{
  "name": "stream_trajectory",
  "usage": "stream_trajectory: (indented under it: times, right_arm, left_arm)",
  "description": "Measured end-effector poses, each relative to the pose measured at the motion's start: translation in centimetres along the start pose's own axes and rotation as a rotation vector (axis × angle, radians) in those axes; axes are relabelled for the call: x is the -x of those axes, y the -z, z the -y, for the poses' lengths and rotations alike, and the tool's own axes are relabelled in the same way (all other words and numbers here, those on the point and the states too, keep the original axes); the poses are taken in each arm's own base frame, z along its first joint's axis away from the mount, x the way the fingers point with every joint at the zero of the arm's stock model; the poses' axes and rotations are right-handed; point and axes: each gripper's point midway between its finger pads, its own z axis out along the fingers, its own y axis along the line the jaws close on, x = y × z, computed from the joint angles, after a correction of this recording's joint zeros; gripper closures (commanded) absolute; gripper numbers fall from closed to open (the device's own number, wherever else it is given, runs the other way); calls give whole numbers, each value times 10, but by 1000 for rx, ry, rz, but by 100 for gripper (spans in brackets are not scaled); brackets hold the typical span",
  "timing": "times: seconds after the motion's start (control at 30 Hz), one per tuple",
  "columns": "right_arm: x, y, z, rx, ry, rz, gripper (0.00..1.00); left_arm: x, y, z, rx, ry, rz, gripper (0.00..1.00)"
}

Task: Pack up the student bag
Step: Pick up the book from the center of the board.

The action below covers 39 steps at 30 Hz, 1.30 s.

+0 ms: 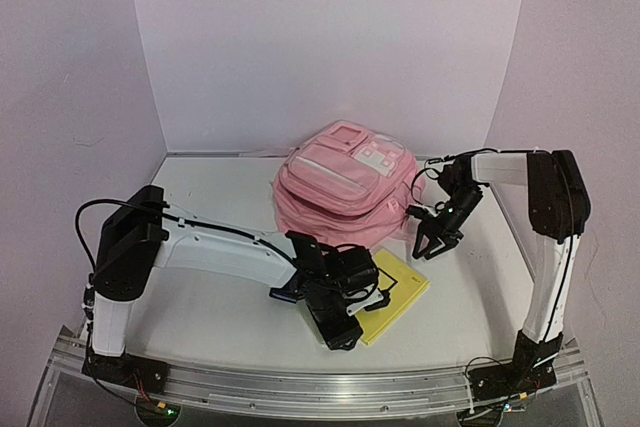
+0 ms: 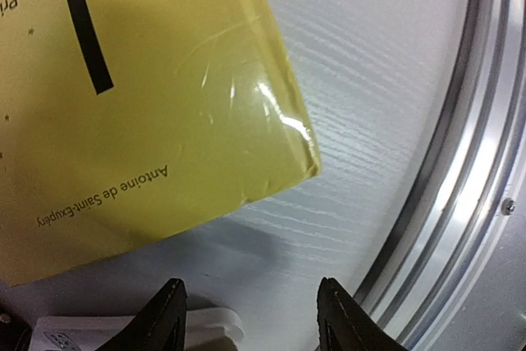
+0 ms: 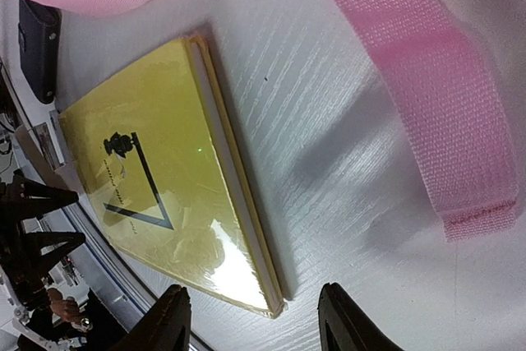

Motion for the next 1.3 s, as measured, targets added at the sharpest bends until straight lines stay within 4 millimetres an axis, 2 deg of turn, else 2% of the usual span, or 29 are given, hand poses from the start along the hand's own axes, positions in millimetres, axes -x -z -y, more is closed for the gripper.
stream_trajectory:
  times: [0.13, 0.43, 0.87, 1.0, 1.13, 1.3]
  right_arm:
    - [1, 0, 1, -4, 2, 3, 46]
    - [-4, -7, 2, -10, -2, -12, 37]
    - [-17, -33, -12, 28, 18, -57, 38]
    - [-18, -35, -15, 40, 22, -49, 44]
    - [-21, -35, -17, 32, 20, -44, 60]
    - [-16, -17, -26, 10, 30, 8, 73]
  left_arm:
    - [-18, -11, -17, 82, -2, -73, 50]
    - [-23, -6, -42, 155, 50, -60, 50]
    - [16, -6, -87, 228, 170, 144, 50]
    - [12, -3, -94, 254, 178, 153, 50]
    - [9, -1, -100, 258, 195, 154, 50]
    - [5, 2, -110, 271, 219, 147, 50]
